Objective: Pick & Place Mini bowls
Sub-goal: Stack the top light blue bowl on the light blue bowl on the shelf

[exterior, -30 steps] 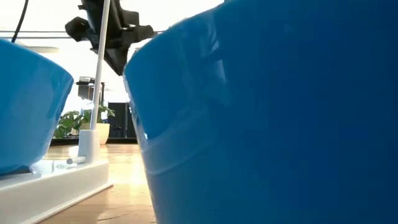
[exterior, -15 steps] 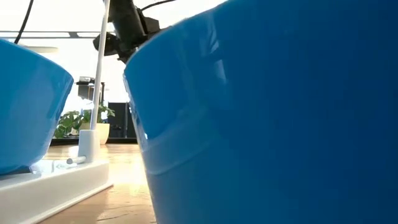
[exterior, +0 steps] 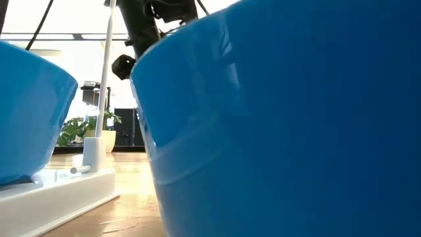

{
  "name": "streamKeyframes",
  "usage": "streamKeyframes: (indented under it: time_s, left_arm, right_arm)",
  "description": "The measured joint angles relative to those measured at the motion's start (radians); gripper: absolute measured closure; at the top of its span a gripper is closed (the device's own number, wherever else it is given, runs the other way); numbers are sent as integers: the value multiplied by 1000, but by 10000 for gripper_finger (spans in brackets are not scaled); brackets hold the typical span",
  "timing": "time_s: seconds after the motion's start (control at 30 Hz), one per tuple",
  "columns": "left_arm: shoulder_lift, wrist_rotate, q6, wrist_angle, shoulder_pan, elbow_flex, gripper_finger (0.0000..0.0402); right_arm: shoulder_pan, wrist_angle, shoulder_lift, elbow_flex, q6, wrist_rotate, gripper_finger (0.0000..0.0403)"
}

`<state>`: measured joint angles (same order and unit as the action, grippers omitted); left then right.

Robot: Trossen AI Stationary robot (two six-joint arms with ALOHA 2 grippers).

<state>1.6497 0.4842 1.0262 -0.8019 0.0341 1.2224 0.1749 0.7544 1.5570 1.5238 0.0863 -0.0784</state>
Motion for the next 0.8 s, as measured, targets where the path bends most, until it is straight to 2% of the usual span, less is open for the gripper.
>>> streamKeyframes:
  time_s: [0.2, 0.8]
  left_arm:
    - [50, -47, -28, 43, 1, 0, 355]
    - [139, -50, -21, 84, 2, 0, 355]
  right_arm:
    - [0, 0, 0, 0, 0, 0, 331]
    - [0, -2, 0, 0, 4, 0, 324]
